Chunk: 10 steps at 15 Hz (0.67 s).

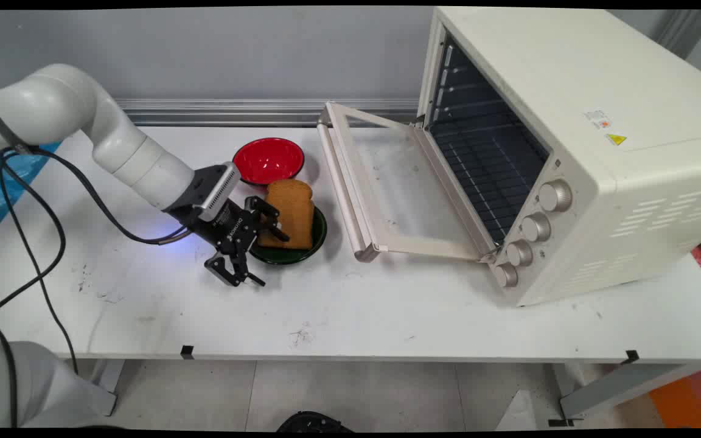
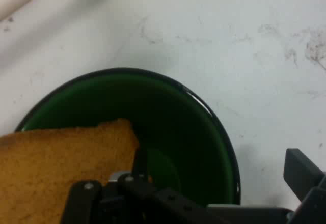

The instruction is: Close the oven

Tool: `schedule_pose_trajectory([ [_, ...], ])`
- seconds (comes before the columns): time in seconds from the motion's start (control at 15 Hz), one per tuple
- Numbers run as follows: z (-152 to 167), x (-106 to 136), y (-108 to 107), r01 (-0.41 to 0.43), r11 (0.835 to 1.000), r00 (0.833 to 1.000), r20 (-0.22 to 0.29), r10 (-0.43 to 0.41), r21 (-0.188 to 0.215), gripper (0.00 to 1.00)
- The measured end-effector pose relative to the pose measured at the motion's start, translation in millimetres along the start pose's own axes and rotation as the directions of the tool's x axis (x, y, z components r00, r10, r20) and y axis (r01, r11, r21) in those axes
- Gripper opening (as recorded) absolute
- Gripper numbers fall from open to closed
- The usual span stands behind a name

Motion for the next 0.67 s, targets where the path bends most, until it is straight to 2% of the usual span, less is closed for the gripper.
schedule_pose_trajectory([
  [0.33,-17,4,-4,0.025,1.000,1.000,-0.010,-0.025,0.014,1.00],
  [0.53,-34,9,-10,0.082,0.996,0.996,-0.020,-0.081,0.030,1.00],
  [0.67,-46,12,-16,0.149,0.988,0.989,-0.030,-0.148,0.043,1.00],
])
